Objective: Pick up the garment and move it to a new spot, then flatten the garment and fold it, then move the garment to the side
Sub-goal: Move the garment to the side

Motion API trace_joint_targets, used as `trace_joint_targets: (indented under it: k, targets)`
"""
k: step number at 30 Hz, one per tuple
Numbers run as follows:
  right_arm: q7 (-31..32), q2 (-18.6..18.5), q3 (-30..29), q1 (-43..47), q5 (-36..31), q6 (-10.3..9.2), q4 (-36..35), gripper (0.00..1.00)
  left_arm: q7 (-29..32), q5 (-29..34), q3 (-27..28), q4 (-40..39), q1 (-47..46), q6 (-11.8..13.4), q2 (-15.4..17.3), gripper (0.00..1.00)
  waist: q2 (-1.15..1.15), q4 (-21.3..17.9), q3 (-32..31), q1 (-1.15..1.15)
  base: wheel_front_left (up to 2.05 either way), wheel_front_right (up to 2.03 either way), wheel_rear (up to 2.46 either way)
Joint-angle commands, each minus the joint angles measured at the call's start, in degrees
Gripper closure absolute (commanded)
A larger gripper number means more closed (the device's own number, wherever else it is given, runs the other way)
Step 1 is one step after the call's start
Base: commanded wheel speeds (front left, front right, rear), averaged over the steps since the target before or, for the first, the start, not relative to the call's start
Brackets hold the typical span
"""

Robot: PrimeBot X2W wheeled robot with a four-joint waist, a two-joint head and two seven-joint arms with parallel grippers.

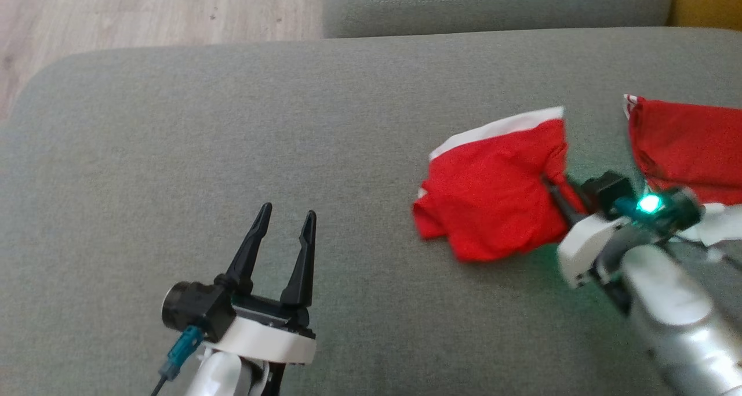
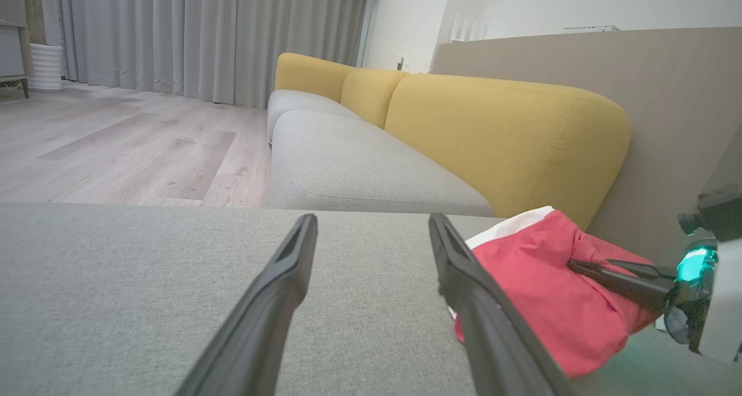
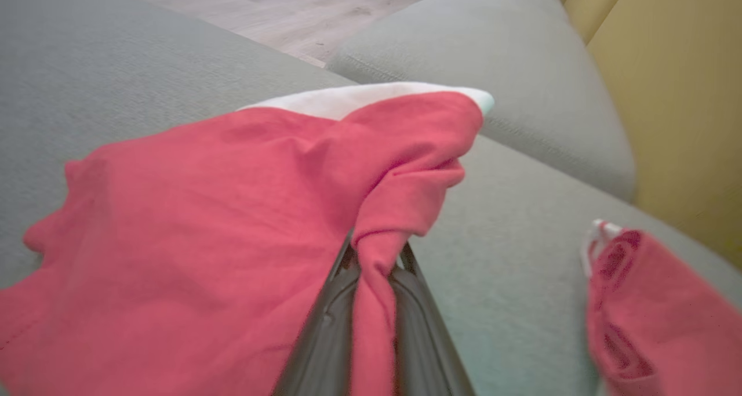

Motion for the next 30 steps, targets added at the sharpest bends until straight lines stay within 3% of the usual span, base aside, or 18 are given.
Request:
trace_joint_targets:
  k: [1,8,16,23,30]
  targets:
    - [0.2,-2.2,1.8,-2.4,0.3,0.41,-2.4,1.00,-0.3,0.3,1.8,-2.1,-0.7,-0.2,0.1,0.00,0.00,-0.5,0.0,0.00,0.00,0.00,0.00]
    - [4.1,-16.1,9.5,-4.7,4.7,0.41,-7.6,1.00,-0.3,0.2,1.5,-2.3,-1.1,-0.3,0.1,0.00,0.00,-1.4,1.4,0.00,0.00,0.00,0.00]
    - [6.0,-28.0,11.2,-8.9,10.0,0.41,-7.4,1.00,-0.3,0.7,1.3,-2.5,-3.4,-0.3,0.1,0.00,0.00,-1.0,5.8,0.00,0.00,0.00,0.00]
    - [6.2,-33.6,9.1,-11.1,11.7,0.41,-1.6,1.00,-0.3,0.9,1.0,-2.5,-5.5,-0.3,0.1,0.00,0.00,0.1,9.5,0.00,0.00,0.00,0.00]
    - [6.4,-35.2,7.8,-12.2,11.9,0.41,4.2,1.00,-0.3,1.0,0.8,-2.4,-6.9,-0.3,0.1,0.00,0.00,0.6,11.6,0.00,0.00,0.00,0.00]
